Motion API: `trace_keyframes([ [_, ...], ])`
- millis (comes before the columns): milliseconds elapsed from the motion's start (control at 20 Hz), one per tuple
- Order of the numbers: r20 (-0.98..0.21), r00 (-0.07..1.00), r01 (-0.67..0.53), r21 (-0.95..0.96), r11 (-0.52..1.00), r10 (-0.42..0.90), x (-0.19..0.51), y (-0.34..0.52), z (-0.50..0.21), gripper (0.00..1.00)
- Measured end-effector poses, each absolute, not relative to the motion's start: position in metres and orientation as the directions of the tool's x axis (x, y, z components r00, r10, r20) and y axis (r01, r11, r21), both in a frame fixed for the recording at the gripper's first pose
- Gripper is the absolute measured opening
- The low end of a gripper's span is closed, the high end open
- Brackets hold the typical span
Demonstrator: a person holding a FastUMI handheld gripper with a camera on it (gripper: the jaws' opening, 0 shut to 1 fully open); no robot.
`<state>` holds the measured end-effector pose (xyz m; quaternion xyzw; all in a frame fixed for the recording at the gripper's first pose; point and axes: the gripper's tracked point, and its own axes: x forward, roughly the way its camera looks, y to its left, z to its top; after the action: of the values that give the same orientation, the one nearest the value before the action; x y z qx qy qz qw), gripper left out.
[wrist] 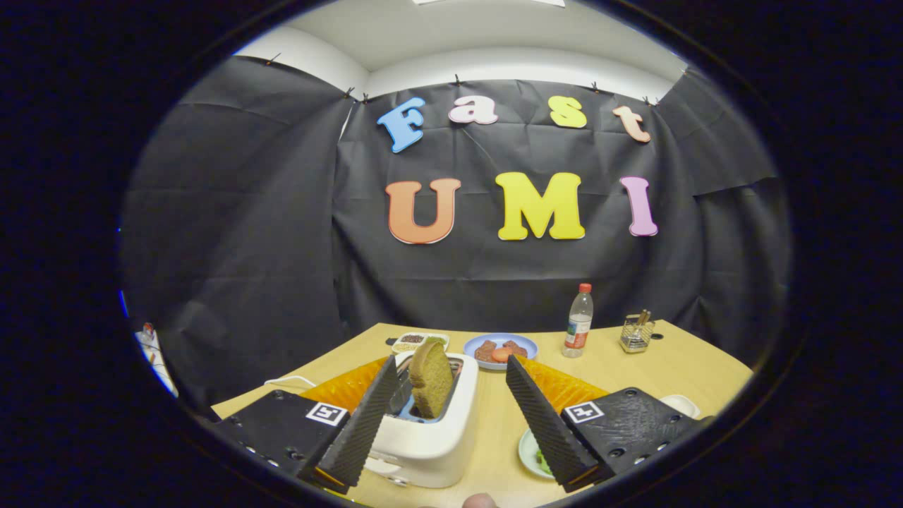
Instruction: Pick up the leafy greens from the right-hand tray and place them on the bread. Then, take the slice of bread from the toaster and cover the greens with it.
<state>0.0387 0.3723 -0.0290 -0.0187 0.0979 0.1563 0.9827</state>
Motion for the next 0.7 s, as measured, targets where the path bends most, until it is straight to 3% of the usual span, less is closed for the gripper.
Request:
trace_keyframes([
  [400,-0.366,0.905,-0.256,-0.056,0.965,0.219,0.07,0.396,-0.085,0.9],
  [700,-0.408,0.894,-0.231,-0.066,0.971,0.185,0.093,0.399,-0.092,0.48],
])
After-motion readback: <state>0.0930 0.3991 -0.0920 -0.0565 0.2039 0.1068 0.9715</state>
